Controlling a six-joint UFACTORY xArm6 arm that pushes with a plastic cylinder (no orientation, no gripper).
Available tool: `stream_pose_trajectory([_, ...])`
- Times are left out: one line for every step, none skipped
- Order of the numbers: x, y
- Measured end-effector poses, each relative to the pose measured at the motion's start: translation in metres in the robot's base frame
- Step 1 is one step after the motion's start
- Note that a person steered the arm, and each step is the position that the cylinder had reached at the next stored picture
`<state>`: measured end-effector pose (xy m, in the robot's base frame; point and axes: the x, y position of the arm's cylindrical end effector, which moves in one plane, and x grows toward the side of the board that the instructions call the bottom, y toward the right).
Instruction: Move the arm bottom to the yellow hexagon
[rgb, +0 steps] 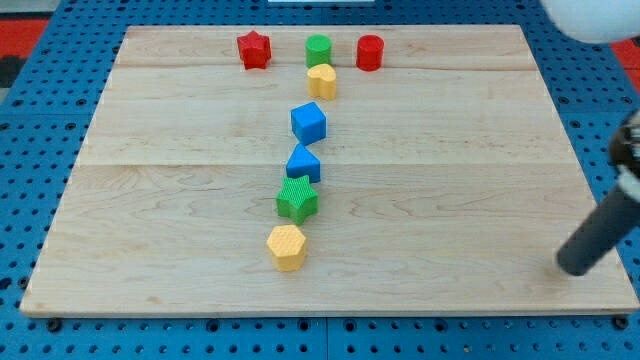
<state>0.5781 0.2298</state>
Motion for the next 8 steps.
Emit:
stream_pose_trajectory([-0.013, -0.022])
stream_pose_trajectory([0.000, -0.086])
stream_pose_trajectory([0.041, -0.093])
stream_pose_trajectory([0.040, -0.113])
stream_pose_trajectory([0.041, -0.148])
stream_pose_trajectory([0.041, -0.165])
stream_pose_trajectory([0.041, -0.165])
stream_pose_trajectory([0.040, -0.193])
